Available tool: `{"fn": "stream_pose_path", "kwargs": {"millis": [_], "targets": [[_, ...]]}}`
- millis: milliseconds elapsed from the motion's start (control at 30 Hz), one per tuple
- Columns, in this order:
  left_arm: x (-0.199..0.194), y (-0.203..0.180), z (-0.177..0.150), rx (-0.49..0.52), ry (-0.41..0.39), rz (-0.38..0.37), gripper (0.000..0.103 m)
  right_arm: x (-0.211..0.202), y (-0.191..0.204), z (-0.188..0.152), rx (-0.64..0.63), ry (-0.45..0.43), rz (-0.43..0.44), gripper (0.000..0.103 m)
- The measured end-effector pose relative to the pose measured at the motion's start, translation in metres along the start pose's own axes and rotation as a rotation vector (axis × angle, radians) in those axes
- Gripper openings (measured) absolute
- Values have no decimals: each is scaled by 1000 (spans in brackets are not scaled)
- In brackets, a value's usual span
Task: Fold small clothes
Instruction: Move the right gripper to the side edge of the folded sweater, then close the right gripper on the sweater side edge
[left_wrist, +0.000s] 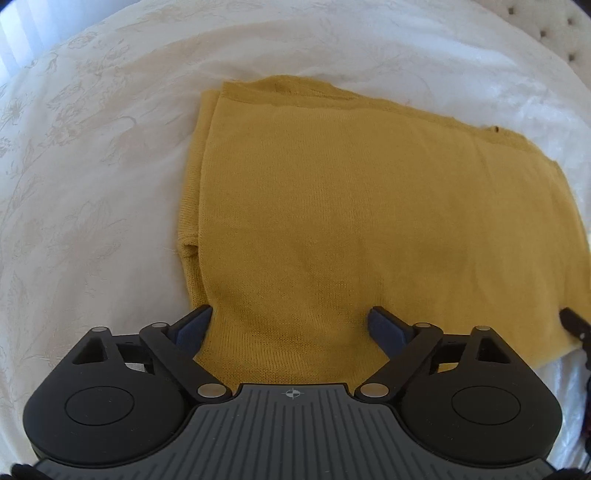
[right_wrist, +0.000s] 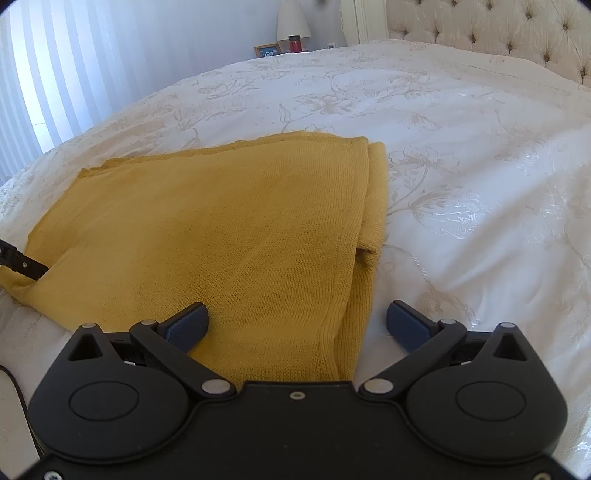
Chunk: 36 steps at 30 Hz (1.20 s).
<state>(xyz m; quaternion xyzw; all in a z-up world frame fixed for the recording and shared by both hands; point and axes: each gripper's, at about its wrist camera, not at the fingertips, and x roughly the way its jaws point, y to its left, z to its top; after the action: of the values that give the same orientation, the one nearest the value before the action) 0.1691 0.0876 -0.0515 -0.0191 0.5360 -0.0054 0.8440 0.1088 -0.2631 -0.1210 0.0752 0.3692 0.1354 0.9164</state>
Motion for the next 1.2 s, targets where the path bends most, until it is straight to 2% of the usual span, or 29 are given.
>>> {"fn": "stream_pose_path", "kwargs": {"millis": [167,300,600,833,967,1100,1200], "targets": [[-12,0,19,-27,-55,-9,90,0,-2,-2,0,-17,7,103],[-13,-16,35,-10,-98,-13,90,-2,-2,-5,1,-28,9,103],[14,-60,60,21,-129,-48,90,-4,-7,-8,19,-59,36,103],[44,-84,59,94,-127,14,91,-6,-13,-10,41,-72,67,103],[53,-92,52,158,-141,57,97,-7,-19,-9,71,-76,97,103],[56,-87,55,124,-125,39,103,-6,-28,-3,113,-52,142,103],[57,-86,56,120,-121,40,103,-3,-38,9,136,-1,198,103]]}}
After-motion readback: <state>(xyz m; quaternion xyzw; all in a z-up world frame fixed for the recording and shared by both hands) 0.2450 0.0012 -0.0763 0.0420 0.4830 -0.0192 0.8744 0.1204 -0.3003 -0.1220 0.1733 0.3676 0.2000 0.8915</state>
